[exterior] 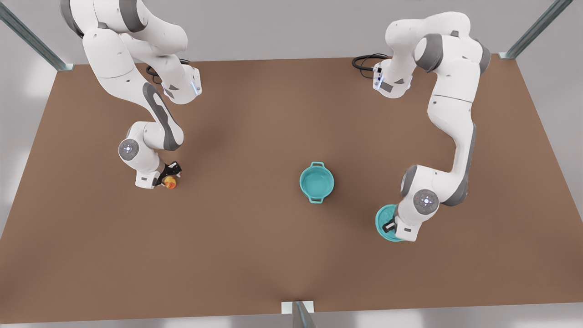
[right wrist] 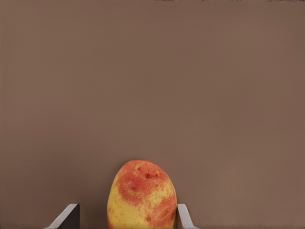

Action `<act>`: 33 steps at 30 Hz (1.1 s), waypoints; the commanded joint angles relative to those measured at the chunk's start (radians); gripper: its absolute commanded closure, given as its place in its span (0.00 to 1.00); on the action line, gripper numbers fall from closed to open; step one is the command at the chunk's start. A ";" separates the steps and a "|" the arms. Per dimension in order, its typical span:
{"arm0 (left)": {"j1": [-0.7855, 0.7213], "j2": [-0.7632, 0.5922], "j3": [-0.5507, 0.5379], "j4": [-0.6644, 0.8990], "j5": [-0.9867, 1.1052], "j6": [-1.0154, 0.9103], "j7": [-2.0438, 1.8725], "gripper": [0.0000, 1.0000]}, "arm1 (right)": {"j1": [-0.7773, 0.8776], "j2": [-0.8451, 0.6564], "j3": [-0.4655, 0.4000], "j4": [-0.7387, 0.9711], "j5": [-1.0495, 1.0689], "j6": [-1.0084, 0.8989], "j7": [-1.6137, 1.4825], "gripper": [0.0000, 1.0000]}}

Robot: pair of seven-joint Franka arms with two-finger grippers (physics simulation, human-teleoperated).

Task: Open the pot lid and put the potato into the pot

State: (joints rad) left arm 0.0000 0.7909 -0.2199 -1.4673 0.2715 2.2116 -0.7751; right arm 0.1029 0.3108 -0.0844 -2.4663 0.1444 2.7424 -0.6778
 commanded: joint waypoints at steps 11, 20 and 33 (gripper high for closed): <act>0.052 -0.016 0.005 0.166 -0.118 -0.196 0.793 0.00 | 0.000 0.014 0.000 0.004 0.000 0.005 -0.060 0.50; 0.153 -0.466 0.053 0.012 -0.310 -0.556 0.777 0.00 | 0.001 -0.042 0.000 0.007 0.000 -0.049 -0.072 0.52; 0.150 -0.461 0.048 0.035 -0.322 -0.665 0.714 0.00 | 0.014 -0.156 0.100 0.063 0.000 -0.168 -0.069 0.52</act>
State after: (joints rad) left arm 0.1503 0.3307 -0.1714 -1.4334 -0.0523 1.5732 -0.1355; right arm 0.1161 0.1600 0.0132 -2.4064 0.1495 2.6233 -0.7488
